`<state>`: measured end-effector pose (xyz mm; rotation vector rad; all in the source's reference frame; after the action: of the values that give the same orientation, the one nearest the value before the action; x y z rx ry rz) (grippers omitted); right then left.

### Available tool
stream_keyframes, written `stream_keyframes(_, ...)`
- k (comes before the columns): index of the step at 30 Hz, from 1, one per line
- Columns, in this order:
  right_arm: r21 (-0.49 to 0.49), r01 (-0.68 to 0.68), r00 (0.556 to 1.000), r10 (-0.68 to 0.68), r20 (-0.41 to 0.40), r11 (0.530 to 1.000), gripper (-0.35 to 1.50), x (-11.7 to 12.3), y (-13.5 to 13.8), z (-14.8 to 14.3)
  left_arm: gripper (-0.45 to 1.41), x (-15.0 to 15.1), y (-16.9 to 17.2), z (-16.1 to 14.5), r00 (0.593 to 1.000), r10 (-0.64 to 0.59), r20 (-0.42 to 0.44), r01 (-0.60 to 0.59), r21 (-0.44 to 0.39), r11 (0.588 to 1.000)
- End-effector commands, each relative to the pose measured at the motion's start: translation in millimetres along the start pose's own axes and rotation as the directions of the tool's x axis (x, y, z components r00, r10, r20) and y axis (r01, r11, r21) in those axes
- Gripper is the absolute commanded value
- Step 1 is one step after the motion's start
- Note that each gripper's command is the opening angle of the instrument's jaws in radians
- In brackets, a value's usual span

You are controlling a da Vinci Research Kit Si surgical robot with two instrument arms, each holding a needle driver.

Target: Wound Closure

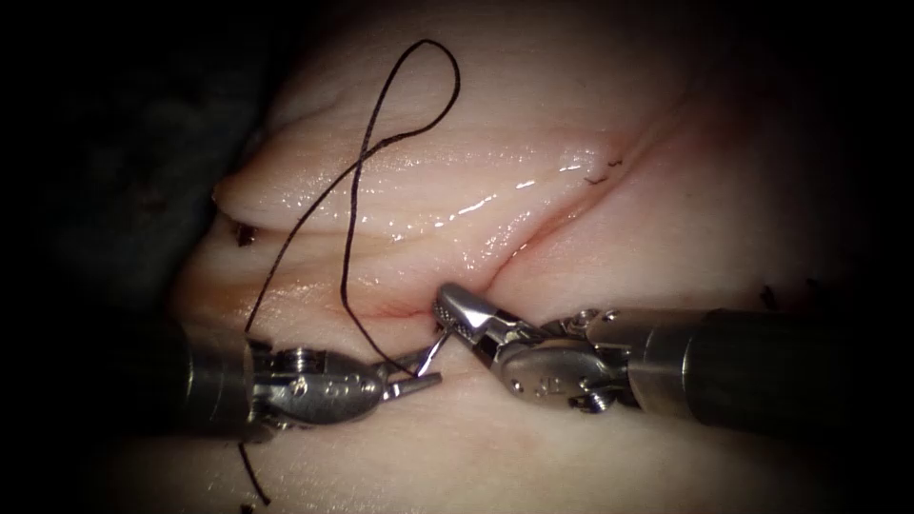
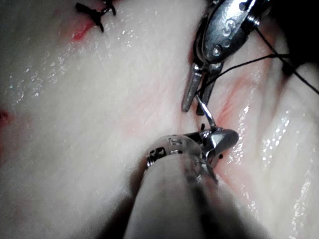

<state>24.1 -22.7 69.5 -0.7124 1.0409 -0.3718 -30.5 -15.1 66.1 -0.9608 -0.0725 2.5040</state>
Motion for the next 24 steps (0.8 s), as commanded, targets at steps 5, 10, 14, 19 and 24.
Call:
stream_keyframes(5,0.016,-0.016,1.000,0.016,0.005,1.000,-0.35,-0.1,-1.6,0.3,0.12,-0.2,0.5,0.7,1.000,0.000,0.000,0.000,-0.001,1.000)
stream_keyframes(10,0.032,-0.052,0.999,0.051,0.009,0.998,-0.35,0.1,-2.5,0.3,0.12,-0.2,0.5,0.6,1.000,0.000,0.000,0.000,-0.002,1.000)
stream_keyframes(14,0.046,-0.084,0.996,0.083,0.014,0.995,-0.35,0.2,-3.2,0.0,0.12,-0.3,0.5,0.6,1.000,0.000,0.000,0.000,-0.003,1.000)
stream_keyframes(19,0.063,-0.167,0.986,0.166,0.022,0.984,-0.35,-0.5,-4.2,-0.2,0.12,-0.2,0.4,0.5,1.000,0.000,0.000,0.000,-0.003,1.000)
stream_keyframes(24,0.075,-0.199,0.980,0.197,0.024,0.977,-0.35,-0.8,-4.8,-0.2,0.12,-0.3,0.4,0.5,1.000,0.000,0.000,0.000,-0.004,1.000)
